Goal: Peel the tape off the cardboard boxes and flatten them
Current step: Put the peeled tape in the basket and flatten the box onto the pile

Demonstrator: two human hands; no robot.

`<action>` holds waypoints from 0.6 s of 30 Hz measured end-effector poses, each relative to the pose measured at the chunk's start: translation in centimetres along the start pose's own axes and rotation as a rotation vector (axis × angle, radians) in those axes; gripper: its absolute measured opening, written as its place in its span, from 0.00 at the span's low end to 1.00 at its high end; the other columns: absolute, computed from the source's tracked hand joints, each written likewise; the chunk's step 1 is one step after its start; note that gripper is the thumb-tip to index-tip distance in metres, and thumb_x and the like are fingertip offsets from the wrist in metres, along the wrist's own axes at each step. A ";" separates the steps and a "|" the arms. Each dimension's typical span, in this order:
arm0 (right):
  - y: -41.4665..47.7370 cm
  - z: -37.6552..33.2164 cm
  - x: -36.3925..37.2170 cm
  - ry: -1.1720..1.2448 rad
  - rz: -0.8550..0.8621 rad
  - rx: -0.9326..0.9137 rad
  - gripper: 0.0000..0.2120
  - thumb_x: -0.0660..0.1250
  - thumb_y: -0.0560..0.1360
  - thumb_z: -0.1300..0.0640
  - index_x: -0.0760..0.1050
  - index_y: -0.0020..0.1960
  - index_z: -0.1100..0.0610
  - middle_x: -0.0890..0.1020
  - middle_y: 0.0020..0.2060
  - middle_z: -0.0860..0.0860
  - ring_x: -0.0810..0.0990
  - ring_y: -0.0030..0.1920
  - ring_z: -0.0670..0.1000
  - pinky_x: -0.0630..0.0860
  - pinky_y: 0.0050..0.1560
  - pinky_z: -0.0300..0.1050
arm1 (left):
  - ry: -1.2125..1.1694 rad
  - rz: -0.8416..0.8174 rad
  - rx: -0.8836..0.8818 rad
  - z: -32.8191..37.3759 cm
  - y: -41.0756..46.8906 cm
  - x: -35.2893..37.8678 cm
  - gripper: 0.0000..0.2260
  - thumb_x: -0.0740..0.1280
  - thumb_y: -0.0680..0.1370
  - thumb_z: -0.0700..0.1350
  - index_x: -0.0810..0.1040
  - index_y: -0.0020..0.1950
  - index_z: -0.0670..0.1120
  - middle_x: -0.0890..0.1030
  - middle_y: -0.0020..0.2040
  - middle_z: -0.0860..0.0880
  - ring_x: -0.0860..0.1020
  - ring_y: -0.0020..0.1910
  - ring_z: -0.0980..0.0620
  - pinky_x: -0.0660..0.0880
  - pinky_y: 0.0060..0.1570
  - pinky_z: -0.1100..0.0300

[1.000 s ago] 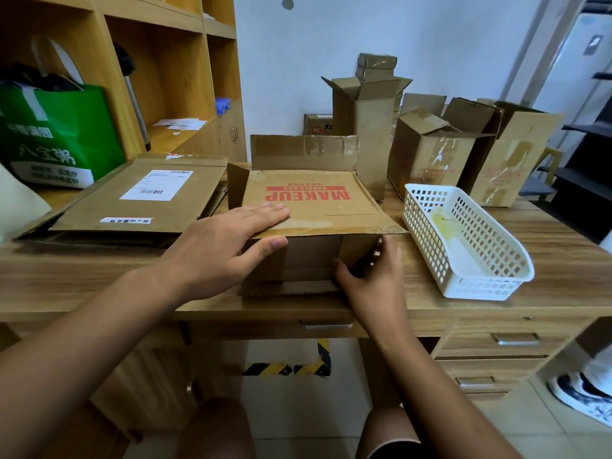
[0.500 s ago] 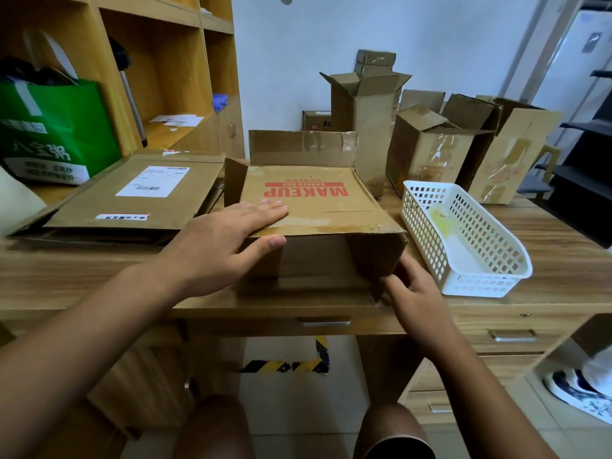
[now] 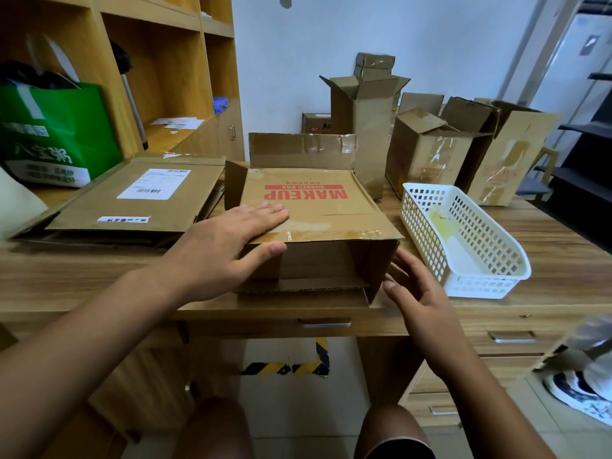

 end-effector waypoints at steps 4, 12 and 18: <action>-0.9 -1.1 -1.1 -0.286 0.123 -0.211 0.27 0.64 0.79 0.54 0.66 0.77 0.47 0.70 0.72 0.40 0.66 0.74 0.37 0.63 0.73 0.33 | 0.002 0.001 0.015 0.1 0.0 0.2 0.31 0.47 0.77 0.71 0.61 0.79 0.62 0.62 0.77 0.64 0.56 0.77 0.64 0.60 0.76 0.55; -2.5 -5.0 -0.2 -0.422 0.090 -0.608 0.22 0.63 0.78 0.64 0.73 0.72 0.60 0.74 0.71 0.51 0.70 0.74 0.50 0.66 0.73 0.42 | -0.030 -0.034 -0.029 0.5 0.6 -0.4 0.34 0.46 0.74 0.74 0.63 0.77 0.64 0.62 0.75 0.65 0.57 0.75 0.66 0.62 0.74 0.55; -3.6 -4.5 6.0 -0.544 -0.252 -0.468 0.22 0.59 0.80 0.53 0.71 0.74 0.52 0.70 0.73 0.45 0.67 0.74 0.42 0.68 0.72 0.40 | -0.072 -0.087 -0.058 0.3 1.3 -1.3 0.33 0.48 0.73 0.74 0.68 0.75 0.65 0.68 0.74 0.62 0.64 0.75 0.61 0.66 0.71 0.53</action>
Point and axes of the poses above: each hand's wrist, its own y-axis towards the middle knuckle, its own x-axis out of the palm, z = x × y, the point moved 2 cm from there along y, towards the middle knuckle
